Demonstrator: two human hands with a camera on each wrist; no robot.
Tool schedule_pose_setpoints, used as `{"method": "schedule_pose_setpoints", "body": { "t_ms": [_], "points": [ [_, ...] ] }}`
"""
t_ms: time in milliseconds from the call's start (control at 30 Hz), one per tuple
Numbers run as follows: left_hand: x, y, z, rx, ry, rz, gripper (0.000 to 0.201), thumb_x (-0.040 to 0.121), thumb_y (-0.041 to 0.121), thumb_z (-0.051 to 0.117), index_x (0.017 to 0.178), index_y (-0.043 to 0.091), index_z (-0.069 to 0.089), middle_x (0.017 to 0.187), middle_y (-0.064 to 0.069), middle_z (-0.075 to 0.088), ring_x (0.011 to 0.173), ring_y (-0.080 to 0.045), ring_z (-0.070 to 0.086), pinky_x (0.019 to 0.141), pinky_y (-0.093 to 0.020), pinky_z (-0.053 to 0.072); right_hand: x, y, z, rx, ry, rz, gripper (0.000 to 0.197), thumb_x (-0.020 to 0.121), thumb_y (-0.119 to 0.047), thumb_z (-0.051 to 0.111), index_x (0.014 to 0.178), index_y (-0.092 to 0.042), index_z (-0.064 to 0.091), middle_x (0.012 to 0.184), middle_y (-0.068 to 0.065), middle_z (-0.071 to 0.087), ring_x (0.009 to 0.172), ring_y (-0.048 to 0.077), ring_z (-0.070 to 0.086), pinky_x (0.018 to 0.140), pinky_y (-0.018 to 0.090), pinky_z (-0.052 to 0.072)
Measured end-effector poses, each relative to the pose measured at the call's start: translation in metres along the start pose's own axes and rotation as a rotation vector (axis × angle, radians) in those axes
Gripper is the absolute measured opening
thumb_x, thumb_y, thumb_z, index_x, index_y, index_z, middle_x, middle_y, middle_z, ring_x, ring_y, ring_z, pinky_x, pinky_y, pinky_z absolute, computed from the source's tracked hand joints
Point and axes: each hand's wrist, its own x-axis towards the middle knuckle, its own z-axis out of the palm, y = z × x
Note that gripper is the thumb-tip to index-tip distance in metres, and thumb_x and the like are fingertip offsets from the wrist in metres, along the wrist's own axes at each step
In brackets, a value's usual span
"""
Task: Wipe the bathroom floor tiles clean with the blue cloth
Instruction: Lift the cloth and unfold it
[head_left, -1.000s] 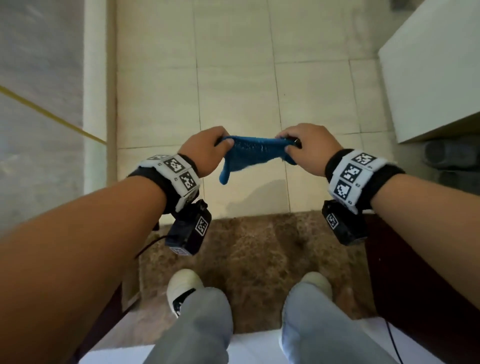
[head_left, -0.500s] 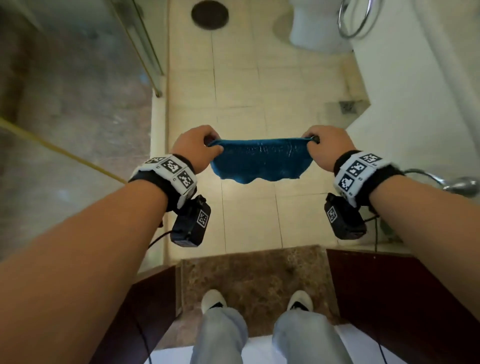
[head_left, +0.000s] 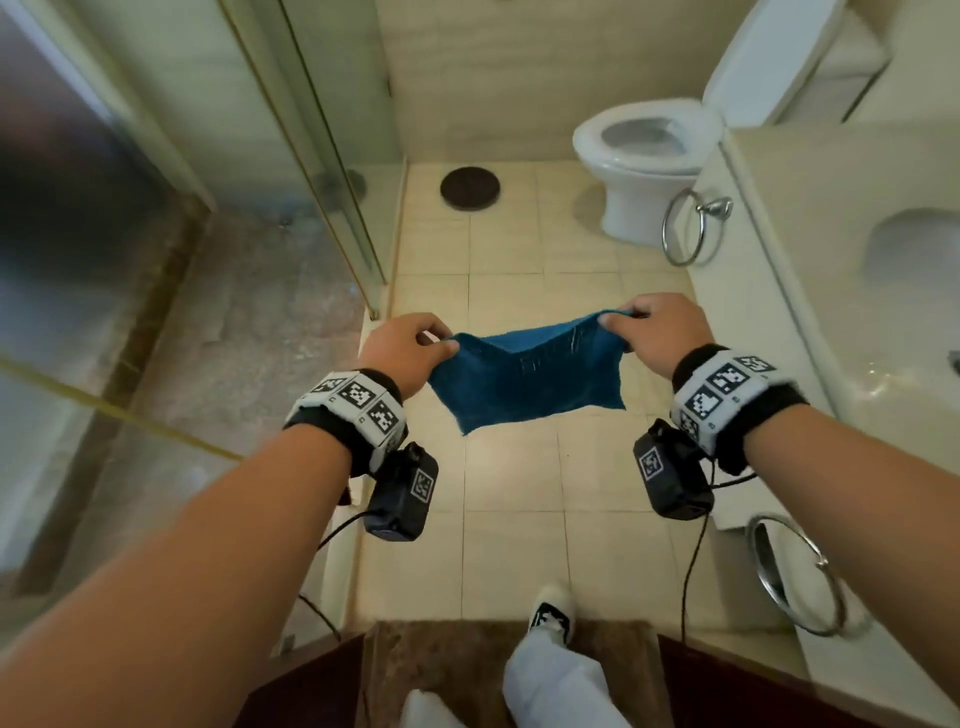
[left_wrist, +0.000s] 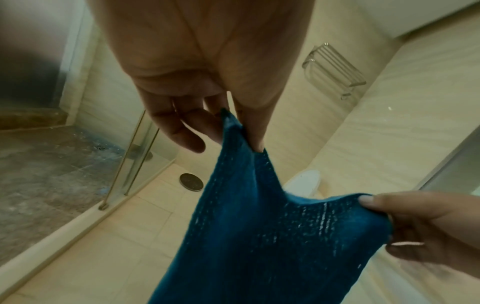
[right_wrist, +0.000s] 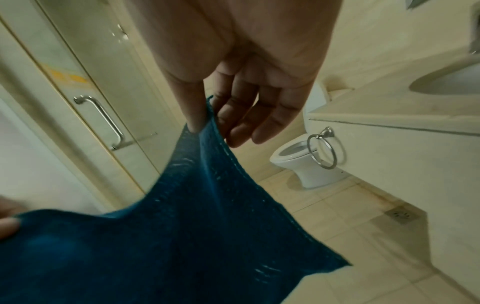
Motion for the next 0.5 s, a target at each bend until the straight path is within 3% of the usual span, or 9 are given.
{"method": "schedule_pose_setpoints", "body": {
  "t_ms": [67,167,333,500],
  "points": [
    [0.006,0.024,0.005,-0.062,0.012,0.011,0.006,0.093,0.028,0.061,0.090,0.023,0.062,0.079,0.003,0.061,0.073,-0.012,0.056,0.059,-0.020,0.042,0.006,-0.010,-0.007,0.029,-0.043,-0.026,0.029,0.088,-0.033,0.059,0.075,-0.008,0.067,0.070,0.003,0.065,0.080,0.025,0.064,0.077,0.034,0.049],
    [0.012,0.054,0.015,-0.147,0.023,0.017,0.010,0.094,0.028,0.060,0.092,0.020,0.065,0.079,0.003,0.063,0.072,-0.013,0.059,0.068,-0.028,0.051,0.012,-0.025,-0.013,0.001,-0.101,-0.092,0.037,0.090,-0.034,0.056,0.081,0.000,0.069,0.080,0.013,0.070,0.081,0.028,0.064,0.081,0.037,0.050],
    [0.018,0.085,0.020,-0.319,-0.013,-0.015,0.005,0.095,0.018,0.059,0.096,0.014,0.062,0.080,-0.001,0.066,0.070,-0.013,0.065,0.077,-0.031,0.058,0.017,-0.043,-0.017,0.051,-0.161,-0.132,0.033,0.093,-0.033,0.052,0.086,-0.006,0.069,0.082,0.008,0.070,0.081,0.024,0.065,0.079,0.035,0.051],
    [0.034,0.097,0.015,-0.400,-0.071,-0.024,0.007,0.093,0.013,0.060,0.098,0.016,0.058,0.086,-0.009,0.069,0.086,-0.025,0.069,0.087,-0.041,0.056,0.023,-0.061,-0.015,0.066,-0.244,-0.200,0.021,0.092,-0.021,0.053,0.094,-0.009,0.069,0.089,0.008,0.069,0.086,0.023,0.065,0.079,0.033,0.051]
  ]
}}
